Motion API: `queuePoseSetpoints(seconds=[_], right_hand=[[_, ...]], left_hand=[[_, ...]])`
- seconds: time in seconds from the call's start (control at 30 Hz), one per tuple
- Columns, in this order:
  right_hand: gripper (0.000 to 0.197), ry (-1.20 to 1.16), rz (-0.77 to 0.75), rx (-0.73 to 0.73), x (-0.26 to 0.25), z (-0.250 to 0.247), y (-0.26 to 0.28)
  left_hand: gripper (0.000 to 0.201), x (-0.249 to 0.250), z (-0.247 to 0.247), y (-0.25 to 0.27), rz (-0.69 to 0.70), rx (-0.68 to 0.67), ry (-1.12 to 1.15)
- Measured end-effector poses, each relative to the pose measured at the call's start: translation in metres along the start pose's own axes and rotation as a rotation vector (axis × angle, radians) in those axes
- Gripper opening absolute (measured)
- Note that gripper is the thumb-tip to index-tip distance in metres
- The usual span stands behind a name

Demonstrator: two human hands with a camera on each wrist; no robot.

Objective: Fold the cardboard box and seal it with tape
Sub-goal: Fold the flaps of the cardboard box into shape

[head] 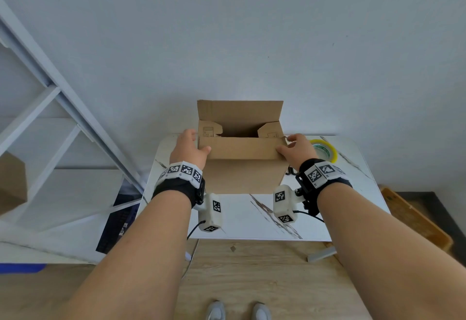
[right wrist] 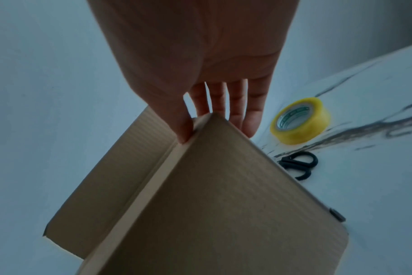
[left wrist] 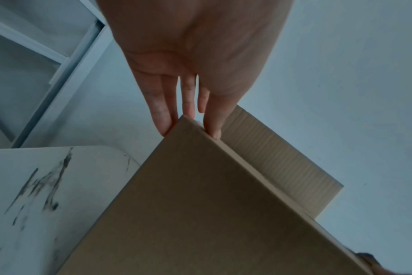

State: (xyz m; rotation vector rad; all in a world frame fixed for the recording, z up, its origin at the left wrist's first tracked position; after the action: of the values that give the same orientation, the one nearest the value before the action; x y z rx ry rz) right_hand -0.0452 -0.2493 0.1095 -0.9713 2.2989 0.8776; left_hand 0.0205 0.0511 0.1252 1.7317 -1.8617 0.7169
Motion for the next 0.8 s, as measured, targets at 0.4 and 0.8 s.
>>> queuePoseSetpoints(seconds=[0.4, 0.8], right_hand=[[0.026, -0.107, 0.184, -0.113, 0.005, 0.006, 0.001], [0.046, -0.247, 0.303, -0.27, 0.01, 0.028, 0.025]], left_hand=[[0.045, 0.001, 0.008, -0.009, 0.051, -0.049, -0.048], [0.03, 0.053, 0.019, 0.005, 0.289, 0.046, -0.597]])
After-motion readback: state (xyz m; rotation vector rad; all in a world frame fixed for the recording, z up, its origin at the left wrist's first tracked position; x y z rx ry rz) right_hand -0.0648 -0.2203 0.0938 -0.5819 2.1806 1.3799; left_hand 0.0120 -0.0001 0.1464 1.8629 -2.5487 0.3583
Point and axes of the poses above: each hand's wrist, its own y-axis away from the middle knuckle, its own z-axis out of the palm, x = y × z, the point moved 10 cm from there along -y, towards the middle knuckle, and after that the axes turned 10 degrees about z, right-handed, at the moved point
